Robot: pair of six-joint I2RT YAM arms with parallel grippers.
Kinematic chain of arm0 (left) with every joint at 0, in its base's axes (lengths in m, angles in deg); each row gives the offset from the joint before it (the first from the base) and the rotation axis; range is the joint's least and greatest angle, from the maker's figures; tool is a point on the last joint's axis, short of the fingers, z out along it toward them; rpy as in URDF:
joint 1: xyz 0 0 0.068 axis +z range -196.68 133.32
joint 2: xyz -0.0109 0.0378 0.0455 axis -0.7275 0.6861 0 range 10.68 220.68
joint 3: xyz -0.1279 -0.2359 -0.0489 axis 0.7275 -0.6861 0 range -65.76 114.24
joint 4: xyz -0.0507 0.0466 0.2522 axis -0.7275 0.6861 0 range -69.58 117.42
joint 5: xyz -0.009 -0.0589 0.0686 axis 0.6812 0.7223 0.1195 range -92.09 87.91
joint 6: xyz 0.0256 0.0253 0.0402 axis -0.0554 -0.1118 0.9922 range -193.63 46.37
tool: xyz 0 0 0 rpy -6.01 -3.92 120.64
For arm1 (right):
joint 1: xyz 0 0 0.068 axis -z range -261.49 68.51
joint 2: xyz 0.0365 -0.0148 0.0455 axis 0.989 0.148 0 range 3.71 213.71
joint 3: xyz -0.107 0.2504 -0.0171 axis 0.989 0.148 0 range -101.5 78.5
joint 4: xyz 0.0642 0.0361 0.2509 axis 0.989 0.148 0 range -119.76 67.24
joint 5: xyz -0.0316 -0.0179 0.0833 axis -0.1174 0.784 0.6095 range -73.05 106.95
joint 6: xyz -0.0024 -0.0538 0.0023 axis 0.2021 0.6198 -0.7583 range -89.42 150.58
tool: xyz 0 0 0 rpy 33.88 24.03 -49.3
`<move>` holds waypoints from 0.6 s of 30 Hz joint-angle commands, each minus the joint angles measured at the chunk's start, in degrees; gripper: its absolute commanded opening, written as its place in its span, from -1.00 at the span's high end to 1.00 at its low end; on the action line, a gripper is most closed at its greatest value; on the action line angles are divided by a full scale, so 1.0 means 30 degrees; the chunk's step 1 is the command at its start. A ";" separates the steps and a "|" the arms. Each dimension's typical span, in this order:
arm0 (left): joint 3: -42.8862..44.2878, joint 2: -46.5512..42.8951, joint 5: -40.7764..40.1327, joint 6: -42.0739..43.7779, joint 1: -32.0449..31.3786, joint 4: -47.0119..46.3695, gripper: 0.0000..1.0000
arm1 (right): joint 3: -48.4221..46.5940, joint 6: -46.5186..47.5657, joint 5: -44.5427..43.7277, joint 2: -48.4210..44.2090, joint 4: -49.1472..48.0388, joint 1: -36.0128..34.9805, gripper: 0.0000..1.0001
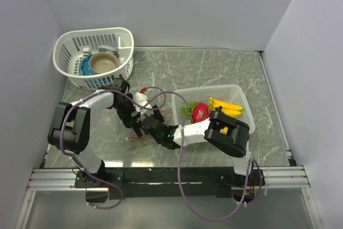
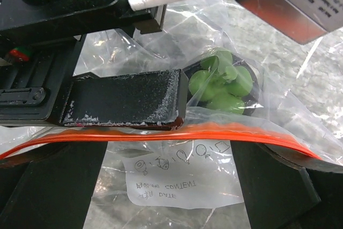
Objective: Open the zip-top bag and remove the fake food
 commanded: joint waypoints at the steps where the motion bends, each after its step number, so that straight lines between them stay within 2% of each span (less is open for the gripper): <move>1: -0.0397 -0.0494 0.0085 -0.0056 -0.0082 0.3053 -0.99 | -0.0005 0.0238 -0.0839 -0.0048 -0.1724 0.0902 -1.00; 6: 0.1502 -0.1081 -0.0704 -0.3010 0.1205 0.1210 -0.99 | 0.1193 -0.1109 0.0624 -0.0869 -0.1255 0.0757 -1.00; 9: 0.2590 -0.0384 -0.2112 -0.5122 0.2464 0.0239 -0.99 | 0.1957 -0.1871 0.0716 -0.1162 -0.0993 0.0261 -1.00; 17: 0.3148 0.2315 0.1194 -0.4862 0.5218 0.1469 -0.99 | 0.2487 -0.2956 0.0304 -0.1309 -0.0611 -0.0415 -1.00; 18: 0.3236 0.2578 0.2271 -0.4804 0.5541 0.1730 -0.99 | 0.2458 -0.2928 0.0334 -0.1309 -0.0581 -0.0358 -1.00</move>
